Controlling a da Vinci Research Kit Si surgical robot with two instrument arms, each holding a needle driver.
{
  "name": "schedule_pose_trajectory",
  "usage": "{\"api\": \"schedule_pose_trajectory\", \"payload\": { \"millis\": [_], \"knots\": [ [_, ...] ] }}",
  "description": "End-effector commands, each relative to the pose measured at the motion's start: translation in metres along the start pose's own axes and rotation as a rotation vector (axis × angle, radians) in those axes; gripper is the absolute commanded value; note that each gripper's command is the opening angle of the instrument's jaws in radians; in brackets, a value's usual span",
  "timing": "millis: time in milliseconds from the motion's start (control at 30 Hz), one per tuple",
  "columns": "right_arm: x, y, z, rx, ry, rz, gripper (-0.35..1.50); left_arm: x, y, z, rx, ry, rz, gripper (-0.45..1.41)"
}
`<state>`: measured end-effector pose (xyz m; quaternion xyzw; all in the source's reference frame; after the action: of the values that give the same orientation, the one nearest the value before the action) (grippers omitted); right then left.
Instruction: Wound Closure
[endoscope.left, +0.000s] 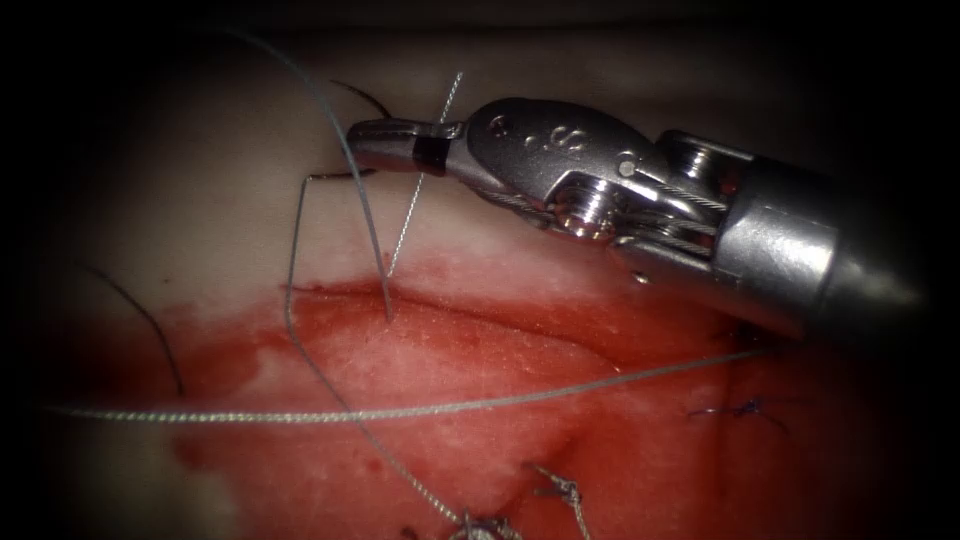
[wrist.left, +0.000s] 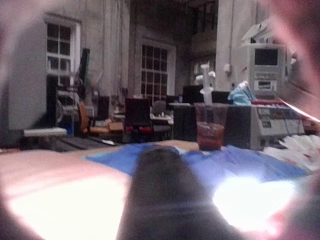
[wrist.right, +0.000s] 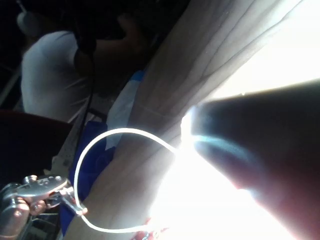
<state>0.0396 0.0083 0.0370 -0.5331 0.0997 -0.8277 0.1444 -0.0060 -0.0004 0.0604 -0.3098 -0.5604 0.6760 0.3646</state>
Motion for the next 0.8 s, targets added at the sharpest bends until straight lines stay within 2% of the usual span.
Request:
{"api": "schedule_pose_trajectory", "payload": {
  "millis": [33, 133, 167, 200, 333, 433, 567, 667, 800],
  "knots": [
    [-0.0013, -0.0012, -0.0006, -0.003, -0.011, -0.001, -0.35, 0.0014, 0.0006, -0.0007, -0.05, 0.068, -0.047, -0.45],
    [-0.0008, -0.0018, -0.0014, -0.016, -0.015, 0.026, -0.35, 0.0018, -0.0011, 0.0007, -0.151, 0.204, -0.245, -0.45],
    [-0.0009, -0.0024, -0.0022, -0.011, -0.043, 0.048, -0.35, 0.0018, -0.0027, 0.0021, -0.184, 0.272, -0.337, -0.45],
    [-0.0009, -0.0024, -0.0022, -0.011, -0.043, 0.048, -0.35, 0.0018, -0.0027, 0.0021, -0.184, 0.272, -0.337, -0.45],
    [-0.0013, -0.0032, -0.0035, -0.012, -0.061, 0.078, -0.35, 0.0018, -0.0071, 0.0055, -0.23, 0.376, -0.44, -0.45],
    [-0.0013, -0.0034, -0.0038, -0.011, -0.06, 0.08, -0.35, 0.0017, -0.0095, 0.0076, -0.184, 0.385, -0.457, -0.45],
    [-0.0012, -0.0035, -0.004, -0.008, -0.072, 0.081, -0.35, 0.0011, -0.0118, 0.0094, -0.147, 0.362, -0.655, -0.45],
    [-0.0013, -0.0034, -0.004, -0.008, -0.078, 0.088, -0.35, 0.0007, -0.0127, 0.01, -0.131, 0.341, -0.764, -0.45],
    [-0.0016, -0.0031, -0.0038, -0.017, -0.081, 0.098, -0.35, 0.0006, -0.0128, 0.01, -0.116, 0.321, -0.792, -0.45]
  ]
}}
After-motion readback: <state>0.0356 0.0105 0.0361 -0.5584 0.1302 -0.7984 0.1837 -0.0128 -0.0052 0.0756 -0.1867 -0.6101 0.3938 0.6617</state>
